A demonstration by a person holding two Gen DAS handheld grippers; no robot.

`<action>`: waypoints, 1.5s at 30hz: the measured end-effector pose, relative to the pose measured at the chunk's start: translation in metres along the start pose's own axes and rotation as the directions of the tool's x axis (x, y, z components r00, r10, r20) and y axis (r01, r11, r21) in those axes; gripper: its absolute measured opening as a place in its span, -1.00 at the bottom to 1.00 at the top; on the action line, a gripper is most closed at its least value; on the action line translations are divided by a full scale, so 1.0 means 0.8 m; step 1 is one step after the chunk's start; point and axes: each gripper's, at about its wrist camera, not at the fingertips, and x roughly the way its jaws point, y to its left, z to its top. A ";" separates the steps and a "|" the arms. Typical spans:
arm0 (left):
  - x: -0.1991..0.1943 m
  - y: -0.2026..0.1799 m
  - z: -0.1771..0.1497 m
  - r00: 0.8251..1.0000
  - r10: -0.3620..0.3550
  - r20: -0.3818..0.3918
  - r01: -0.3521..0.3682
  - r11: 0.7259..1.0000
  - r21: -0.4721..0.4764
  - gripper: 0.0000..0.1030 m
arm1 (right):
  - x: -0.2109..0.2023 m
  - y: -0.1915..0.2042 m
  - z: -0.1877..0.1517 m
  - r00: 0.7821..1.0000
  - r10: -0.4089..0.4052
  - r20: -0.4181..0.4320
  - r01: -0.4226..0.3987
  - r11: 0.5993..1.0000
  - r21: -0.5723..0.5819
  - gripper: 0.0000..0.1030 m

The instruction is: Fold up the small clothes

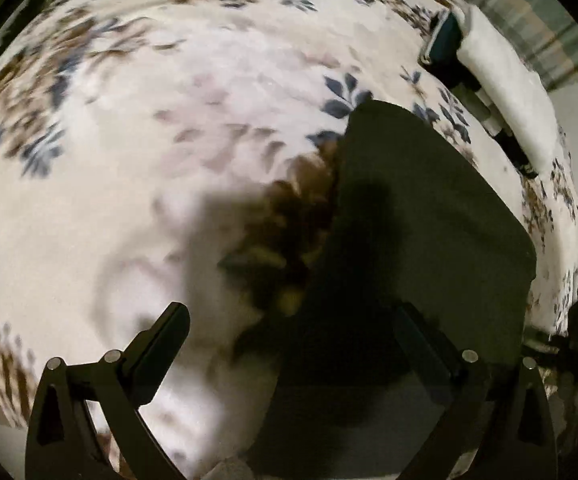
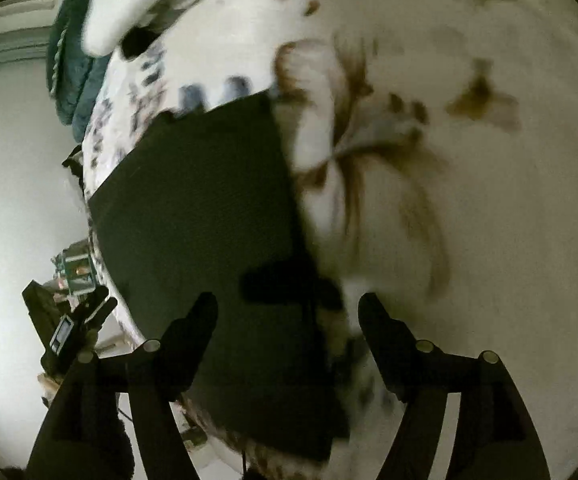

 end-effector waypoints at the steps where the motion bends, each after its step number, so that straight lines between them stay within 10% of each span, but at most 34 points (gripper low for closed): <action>1: 0.001 -0.004 0.003 1.000 -0.003 0.005 0.003 1.000 0.014 1.00 | 0.003 -0.004 0.010 0.999 0.030 0.015 -0.031 0.999 0.014 0.45; 6: 0.010 -0.023 0.024 0.999 -0.037 0.020 0.036 0.999 0.039 1.00 | -0.005 -0.001 0.052 0.983 0.123 0.135 -0.129 0.991 0.040 0.39; 7: 0.011 -0.025 0.028 0.999 -0.041 0.023 0.040 0.999 0.034 1.00 | -0.003 0.002 0.058 0.982 0.128 0.140 -0.135 0.990 0.039 0.19; 8: 0.011 -0.027 0.032 0.999 -0.045 0.028 0.044 0.999 0.030 1.00 | -0.005 0.012 0.060 0.981 0.118 0.157 -0.123 0.992 0.019 -0.78; 9: 0.010 -0.029 0.037 0.998 -0.052 0.034 0.051 0.998 0.027 1.00 | -0.010 0.024 0.063 0.982 0.062 0.180 -0.061 0.998 -0.011 -0.89; 15: 0.007 -0.026 0.058 0.996 -0.066 0.051 0.066 0.998 0.003 1.00 | -0.048 0.063 0.079 0.946 -0.005 0.324 0.020 0.999 -0.042 -0.91; 17: 0.006 -0.020 0.056 0.997 -0.068 0.045 0.068 0.998 0.000 1.00 | -0.033 0.058 0.088 0.962 -0.057 0.269 0.073 0.996 -0.049 -0.84; 21: 0.000 0.001 0.035 0.994 -0.103 0.019 0.103 0.995 -0.012 1.00 | -0.020 0.023 0.082 0.993 0.021 0.119 -0.023 1.000 0.009 0.29; 28: 0.032 0.024 -0.009 0.966 -0.251 -0.066 0.247 0.967 -0.061 1.00 | 0.038 -0.004 0.031 0.971 0.185 -0.150 -0.186 0.982 0.005 0.46; 35: 0.052 -0.006 0.002 0.924 -0.378 -0.056 0.376 0.926 -0.039 0.99 | 0.091 0.030 0.030 0.931 0.300 -0.206 -0.309 0.951 -0.013 0.58; 36: 0.050 -0.016 0.005 0.919 -0.392 -0.044 0.392 0.920 -0.009 0.59 | 0.093 0.037 0.029 0.935 0.297 -0.195 -0.308 0.951 -0.027 0.48; 37: 0.048 -0.023 0.008 0.914 -0.402 -0.046 0.403 0.915 0.006 -0.20 | 0.091 0.040 0.027 0.938 0.298 -0.179 -0.309 0.950 -0.035 0.27; 38: 0.047 -0.028 0.011 0.915 -0.399 -0.054 0.400 0.916 0.010 -0.32 | 0.091 0.042 0.026 0.943 0.290 -0.164 -0.300 0.953 -0.040 -0.52; 45: -0.004 -0.046 0.028 0.920 -0.389 -0.043 0.390 0.920 0.023 -0.60 | 0.054 0.066 -0.001 0.966 0.254 -0.049 -0.256 0.966 -0.043 -0.65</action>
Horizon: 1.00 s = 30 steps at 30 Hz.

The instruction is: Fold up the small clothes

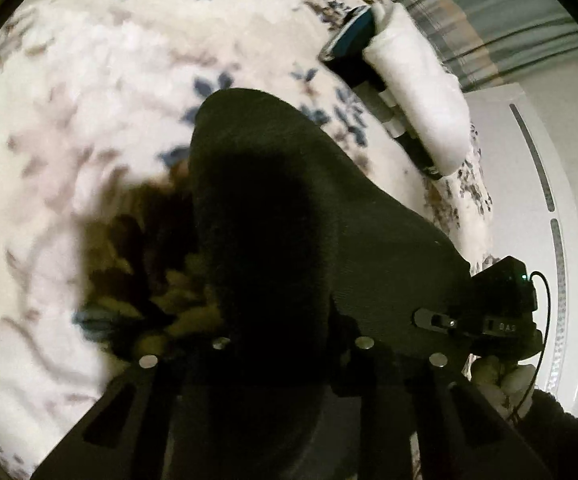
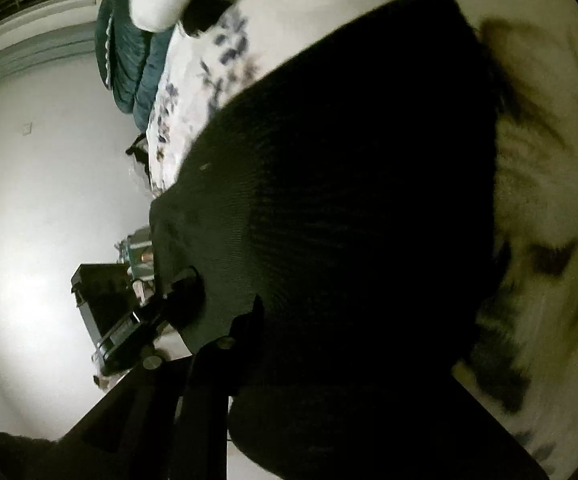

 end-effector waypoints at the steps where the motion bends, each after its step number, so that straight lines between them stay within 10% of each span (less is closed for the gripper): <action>1: -0.007 -0.011 0.007 1.000 0.000 -0.001 0.000 1.000 0.011 -0.61 | -0.004 0.006 -0.002 1.000 -0.003 0.007 0.003 1.000 -0.004 -0.65; 8: -0.050 -0.109 0.111 0.999 -0.029 0.035 0.023 0.990 0.138 -0.61 | -0.097 0.073 0.023 0.994 0.008 0.113 -0.005 1.000 -0.028 -0.66; 18: -0.004 -0.233 0.341 0.991 -0.105 0.085 0.080 0.965 0.249 -0.60 | -0.231 0.158 0.208 0.947 -0.020 0.321 0.050 0.995 -0.086 -0.66; 23: 0.078 -0.243 0.432 0.999 -0.006 0.043 -0.006 0.964 0.265 -0.50 | -0.245 0.155 0.321 0.933 -0.077 0.350 0.113 0.990 -0.085 -0.66; 30: 0.127 -0.225 0.451 0.991 0.125 0.056 -0.135 0.955 0.264 -0.16 | -0.202 0.136 0.407 0.925 -0.228 0.305 0.250 0.968 -0.034 -0.53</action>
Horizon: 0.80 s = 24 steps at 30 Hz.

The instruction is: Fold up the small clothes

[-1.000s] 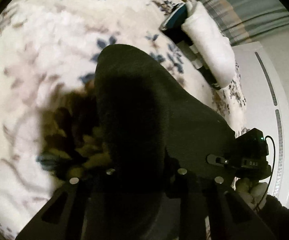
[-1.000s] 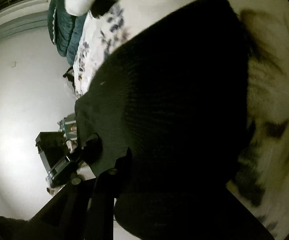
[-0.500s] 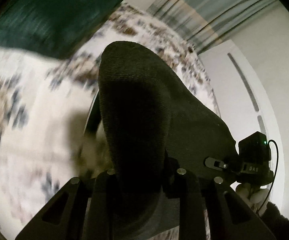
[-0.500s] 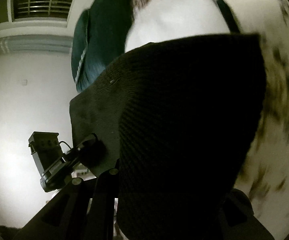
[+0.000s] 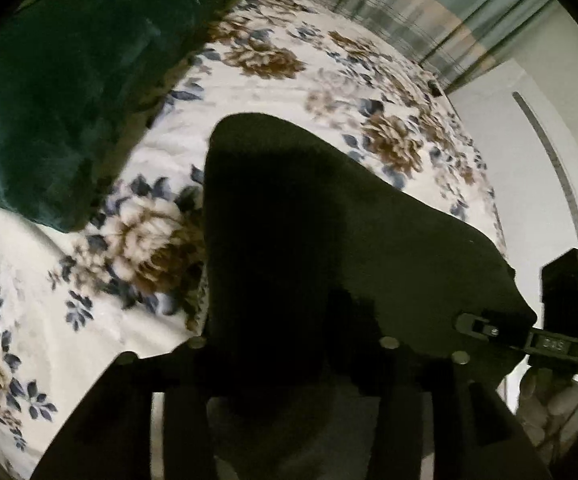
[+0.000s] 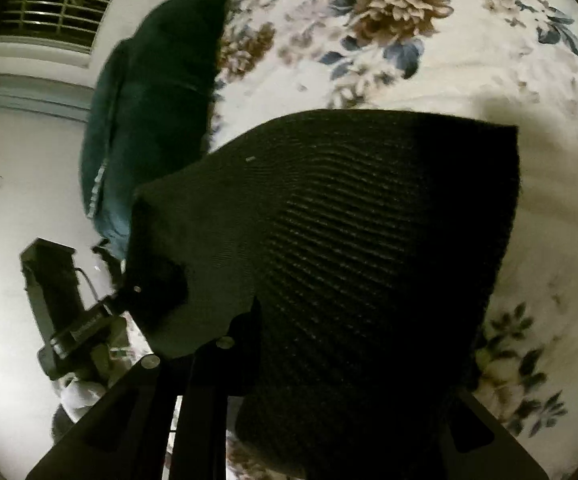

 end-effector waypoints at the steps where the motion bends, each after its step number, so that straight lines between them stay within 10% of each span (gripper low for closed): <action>1: -0.002 -0.001 0.000 1.000 0.021 0.014 -0.021 1.000 0.005 -0.01 | -0.001 0.002 0.003 0.999 -0.033 0.007 0.033 0.999 -0.010 -0.45; 4: -0.008 -0.010 -0.001 0.990 0.129 0.050 -0.131 0.990 0.051 0.92 | -0.015 0.014 0.003 0.986 -0.160 0.048 0.162 0.986 -0.037 0.44; 7: -0.023 -0.019 -0.010 0.975 0.200 0.095 -0.207 0.976 0.066 0.96 | -0.042 0.025 -0.016 0.914 -0.376 0.152 0.390 0.918 -0.074 0.95; 14: -0.054 -0.053 -0.048 0.934 0.316 0.165 -0.333 0.939 0.082 0.99 | -0.057 0.024 -0.090 0.736 -0.635 0.236 0.659 0.751 -0.036 1.00; 24: -0.154 -0.118 -0.116 0.903 0.355 0.241 -0.389 0.915 0.108 0.99 | -0.151 0.095 -0.194 0.642 -0.675 0.363 0.722 0.692 0.012 1.00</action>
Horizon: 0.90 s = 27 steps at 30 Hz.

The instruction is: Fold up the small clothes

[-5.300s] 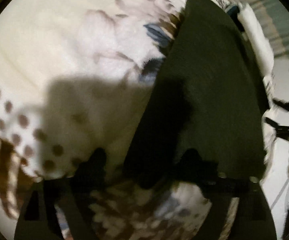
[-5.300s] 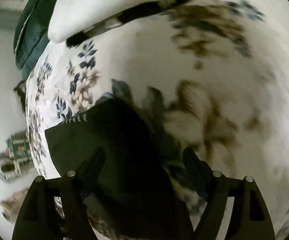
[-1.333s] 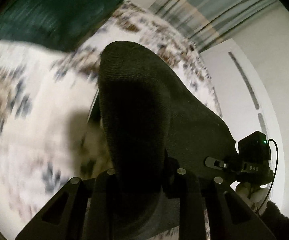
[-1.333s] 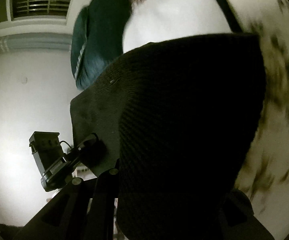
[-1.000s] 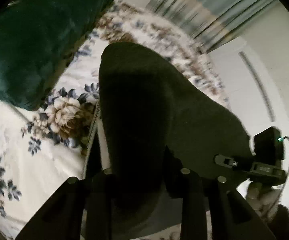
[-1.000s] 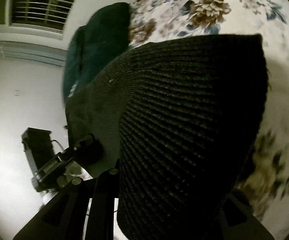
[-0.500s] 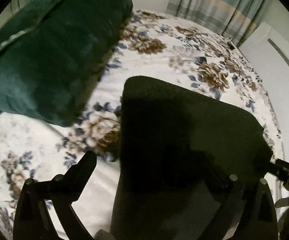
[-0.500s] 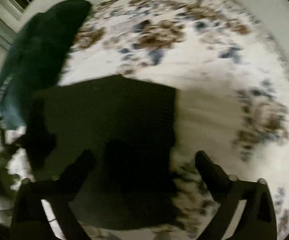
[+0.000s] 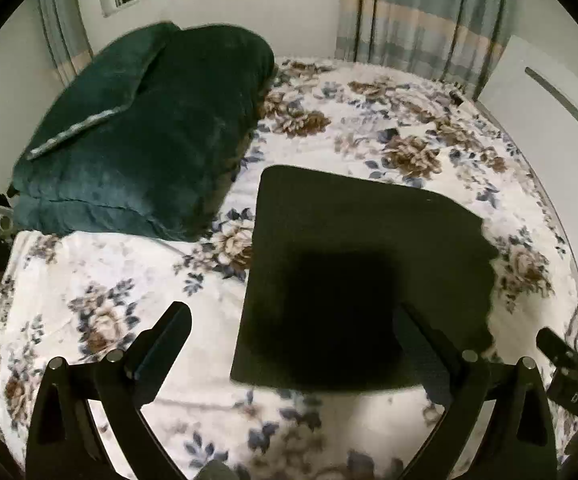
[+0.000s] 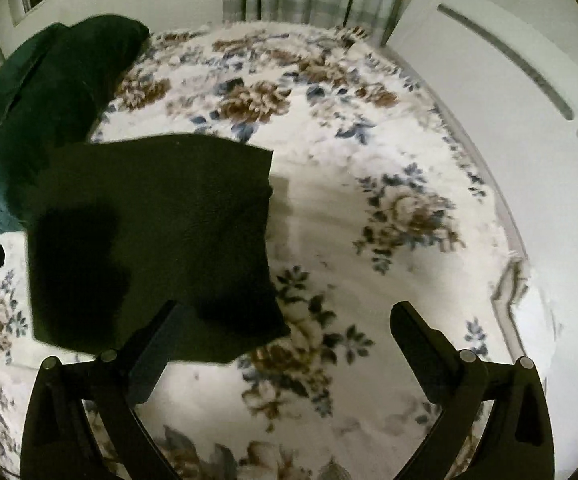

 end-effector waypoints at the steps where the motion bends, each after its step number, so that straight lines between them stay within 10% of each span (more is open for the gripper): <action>1: -0.023 -0.003 -0.005 1.000 0.003 0.014 -0.003 1.000 0.008 0.99 | -0.018 -0.002 -0.003 1.000 -0.007 0.014 0.007 1.000 0.002 1.00; 27: -0.473 0.002 -0.113 0.965 -0.028 0.259 0.030 1.000 -0.003 0.99 | -0.568 -0.086 -0.178 0.927 -0.002 0.375 0.002 1.000 0.002 1.00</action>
